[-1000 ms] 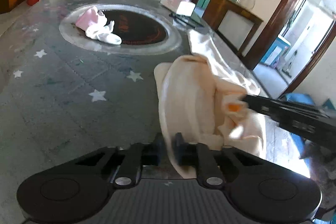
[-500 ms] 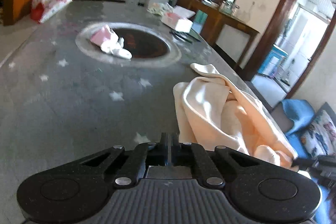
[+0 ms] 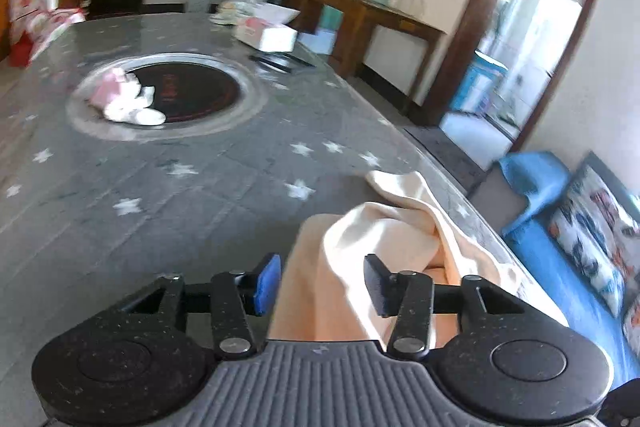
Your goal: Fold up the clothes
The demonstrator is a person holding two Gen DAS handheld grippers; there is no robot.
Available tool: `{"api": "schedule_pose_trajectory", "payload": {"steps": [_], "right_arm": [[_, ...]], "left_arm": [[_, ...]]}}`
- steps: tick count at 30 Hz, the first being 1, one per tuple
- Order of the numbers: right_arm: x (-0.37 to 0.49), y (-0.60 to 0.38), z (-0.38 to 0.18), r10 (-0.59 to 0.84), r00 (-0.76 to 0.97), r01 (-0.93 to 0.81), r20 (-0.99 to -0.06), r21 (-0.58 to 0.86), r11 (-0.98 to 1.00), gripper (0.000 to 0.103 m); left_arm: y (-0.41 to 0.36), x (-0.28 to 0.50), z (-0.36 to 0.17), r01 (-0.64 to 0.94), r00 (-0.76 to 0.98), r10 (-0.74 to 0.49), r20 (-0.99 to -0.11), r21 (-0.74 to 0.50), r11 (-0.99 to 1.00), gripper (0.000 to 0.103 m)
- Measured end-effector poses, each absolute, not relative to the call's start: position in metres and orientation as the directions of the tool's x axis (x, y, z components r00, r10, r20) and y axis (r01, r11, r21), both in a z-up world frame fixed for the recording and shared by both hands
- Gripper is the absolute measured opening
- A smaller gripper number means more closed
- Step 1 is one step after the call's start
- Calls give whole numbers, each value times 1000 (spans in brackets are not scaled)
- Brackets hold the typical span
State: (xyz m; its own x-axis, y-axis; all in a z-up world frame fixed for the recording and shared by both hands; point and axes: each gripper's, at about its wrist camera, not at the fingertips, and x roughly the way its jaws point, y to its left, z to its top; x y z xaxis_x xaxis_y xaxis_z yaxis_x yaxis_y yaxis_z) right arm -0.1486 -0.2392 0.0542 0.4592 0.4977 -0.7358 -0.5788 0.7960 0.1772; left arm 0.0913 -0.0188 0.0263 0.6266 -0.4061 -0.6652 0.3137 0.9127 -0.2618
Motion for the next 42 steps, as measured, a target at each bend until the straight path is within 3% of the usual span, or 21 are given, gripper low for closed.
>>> {"api": "schedule_pose_trajectory", "payload": {"steps": [3, 5, 11, 18, 20, 30, 33, 36, 38, 42], "right_arm": [[-150, -243, 59, 501, 469, -573, -727, 181, 799, 11], [-151, -250, 66, 503, 493, -561, -710, 183, 808, 13], [-137, -272, 88, 485, 603, -491, -633, 184, 851, 33], [-83, -262, 81, 439, 681, -398, -586, 207, 894, 40], [-67, -247, 76, 458, 667, -422, -588, 210, 882, 47], [-49, -186, 55, 461, 632, -515, -623, 106, 850, 44], [-51, -176, 54, 476, 621, -539, -622, 101, 836, 44], [-52, -166, 57, 483, 621, -560, -618, 83, 825, 44], [-50, -159, 56, 461, 629, -557, -626, 51, 829, 41], [-49, -152, 52, 417, 652, -539, -634, 0, 842, 17]], "left_arm": [[-30, 90, 17, 352, 601, -408, -688, -231, 907, 48], [-32, 88, 10, 355, 596, -394, -700, -212, 911, 16], [-8, 67, 15, 329, 645, -398, -652, -233, 915, 9], [17, 27, 37, 309, 733, -379, -565, -220, 925, 9], [24, 18, 40, 298, 743, -365, -561, -210, 931, 9], [70, -20, 27, 190, 749, -291, -595, -228, 955, 9], [73, -25, 23, 201, 731, -299, -613, -225, 953, 13], [68, -26, 28, 220, 742, -289, -605, -187, 957, 26], [65, -25, 36, 232, 758, -289, -584, -172, 957, 47], [53, -7, 43, 260, 771, -284, -571, -125, 957, 48]]}}
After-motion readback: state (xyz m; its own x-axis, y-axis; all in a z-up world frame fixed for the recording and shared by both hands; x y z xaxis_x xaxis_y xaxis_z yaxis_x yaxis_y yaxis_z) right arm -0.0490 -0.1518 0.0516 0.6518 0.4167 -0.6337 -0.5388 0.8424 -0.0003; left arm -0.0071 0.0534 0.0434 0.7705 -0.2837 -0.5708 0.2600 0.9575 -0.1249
